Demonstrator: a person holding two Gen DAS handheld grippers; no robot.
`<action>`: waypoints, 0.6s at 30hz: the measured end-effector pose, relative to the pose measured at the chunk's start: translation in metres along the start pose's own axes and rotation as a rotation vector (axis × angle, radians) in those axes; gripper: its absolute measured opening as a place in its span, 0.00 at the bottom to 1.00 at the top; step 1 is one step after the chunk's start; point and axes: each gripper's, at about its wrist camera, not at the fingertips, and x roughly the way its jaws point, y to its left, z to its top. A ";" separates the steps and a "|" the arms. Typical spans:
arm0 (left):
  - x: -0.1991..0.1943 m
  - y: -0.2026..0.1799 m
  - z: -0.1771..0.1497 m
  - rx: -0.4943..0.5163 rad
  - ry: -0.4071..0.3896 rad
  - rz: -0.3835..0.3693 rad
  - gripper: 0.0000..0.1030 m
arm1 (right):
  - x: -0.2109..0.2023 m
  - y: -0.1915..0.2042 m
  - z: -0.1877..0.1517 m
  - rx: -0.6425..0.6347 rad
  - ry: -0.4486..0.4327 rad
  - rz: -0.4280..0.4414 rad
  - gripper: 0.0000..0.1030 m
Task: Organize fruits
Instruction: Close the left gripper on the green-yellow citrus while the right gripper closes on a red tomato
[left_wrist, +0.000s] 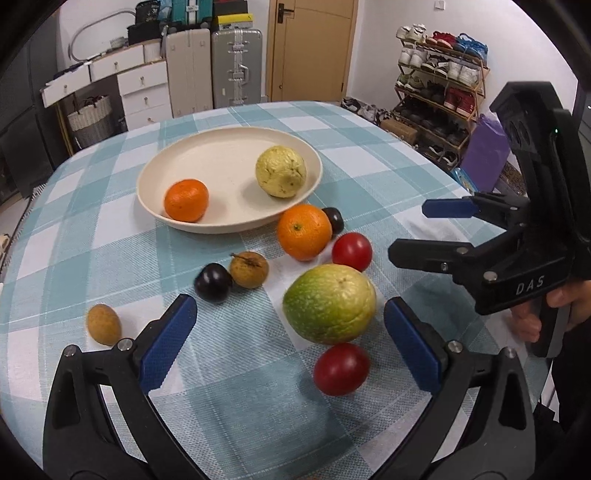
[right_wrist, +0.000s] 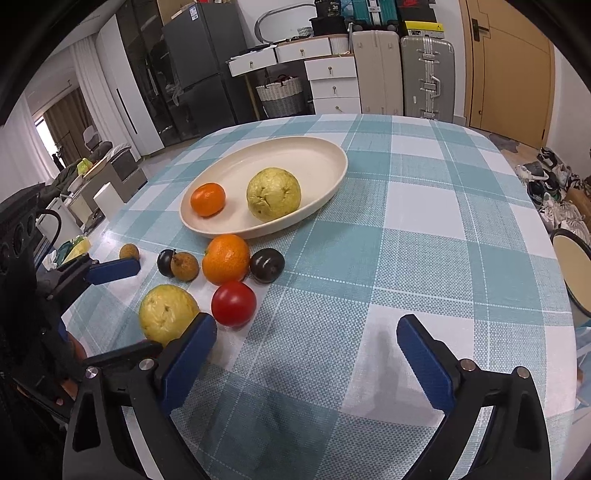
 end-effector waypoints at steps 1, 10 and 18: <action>0.002 -0.001 0.000 0.001 0.005 -0.015 0.98 | 0.001 0.000 0.000 0.000 0.001 0.001 0.98; 0.007 -0.008 -0.001 0.018 0.020 -0.077 0.71 | 0.006 0.003 -0.001 0.009 0.008 0.036 0.96; 0.007 -0.008 -0.002 0.019 0.019 -0.116 0.51 | 0.011 0.005 -0.001 0.007 0.020 0.036 0.90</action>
